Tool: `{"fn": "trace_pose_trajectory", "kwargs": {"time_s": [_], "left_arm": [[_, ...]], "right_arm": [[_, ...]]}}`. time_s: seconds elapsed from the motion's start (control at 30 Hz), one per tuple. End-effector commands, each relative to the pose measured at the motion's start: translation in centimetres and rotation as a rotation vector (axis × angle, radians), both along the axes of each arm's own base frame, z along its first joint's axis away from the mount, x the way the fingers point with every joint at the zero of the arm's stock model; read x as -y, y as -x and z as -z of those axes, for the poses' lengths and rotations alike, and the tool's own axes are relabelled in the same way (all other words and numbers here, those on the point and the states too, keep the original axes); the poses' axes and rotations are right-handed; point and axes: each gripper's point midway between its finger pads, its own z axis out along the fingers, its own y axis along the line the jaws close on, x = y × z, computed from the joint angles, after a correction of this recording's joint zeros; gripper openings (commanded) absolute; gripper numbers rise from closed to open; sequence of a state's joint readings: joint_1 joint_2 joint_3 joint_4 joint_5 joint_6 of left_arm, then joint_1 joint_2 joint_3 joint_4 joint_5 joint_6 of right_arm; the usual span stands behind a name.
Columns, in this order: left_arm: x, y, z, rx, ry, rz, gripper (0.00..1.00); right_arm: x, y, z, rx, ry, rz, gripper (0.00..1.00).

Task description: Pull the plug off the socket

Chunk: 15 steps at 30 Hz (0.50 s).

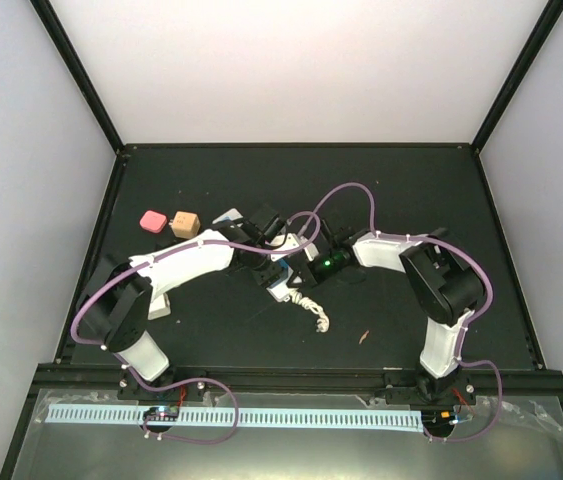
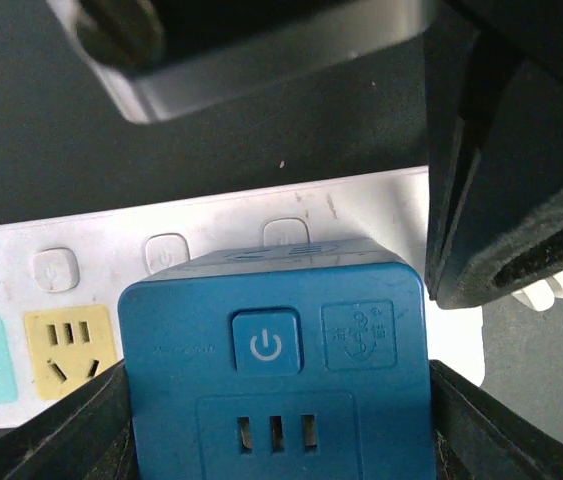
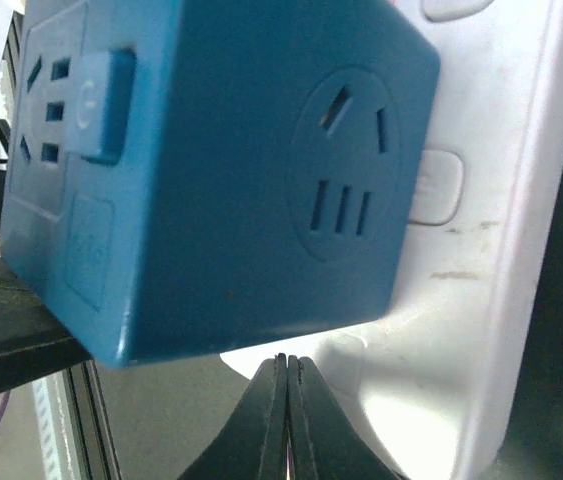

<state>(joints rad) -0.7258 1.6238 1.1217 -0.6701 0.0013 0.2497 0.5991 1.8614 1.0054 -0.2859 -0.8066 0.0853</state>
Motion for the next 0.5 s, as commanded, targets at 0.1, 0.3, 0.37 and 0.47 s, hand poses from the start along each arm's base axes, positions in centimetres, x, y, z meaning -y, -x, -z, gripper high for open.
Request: {"fn": "trace_pose_trajectory", "kwargs": {"time_s": [0.1, 0.3, 0.37, 0.47], "left_arm": [[1.4, -1.7, -1.3, 0.057, 0.079, -0.023, 0.35], [1.8, -1.4, -3.1, 0.063, 0.122, -0.005, 0.35], [2.0, -1.5, -4.3, 0.08, 0.144, -0.003, 0.35], [2.2, -1.8, -6.2, 0.121, 0.174, -0.007, 0.35]], "right_arm": [[0.2, -0.1, 1.8, -0.056, 0.059, 0.059, 0.02], [1.0, -0.2, 5.1, -0.095, 0.153, 0.082, 0.01], [1.4, -0.2, 6.0, -0.101, 0.183, 0.087, 0.01], [2.1, -0.4, 7.3, -0.097, 0.246, 0.098, 0.01]]}}
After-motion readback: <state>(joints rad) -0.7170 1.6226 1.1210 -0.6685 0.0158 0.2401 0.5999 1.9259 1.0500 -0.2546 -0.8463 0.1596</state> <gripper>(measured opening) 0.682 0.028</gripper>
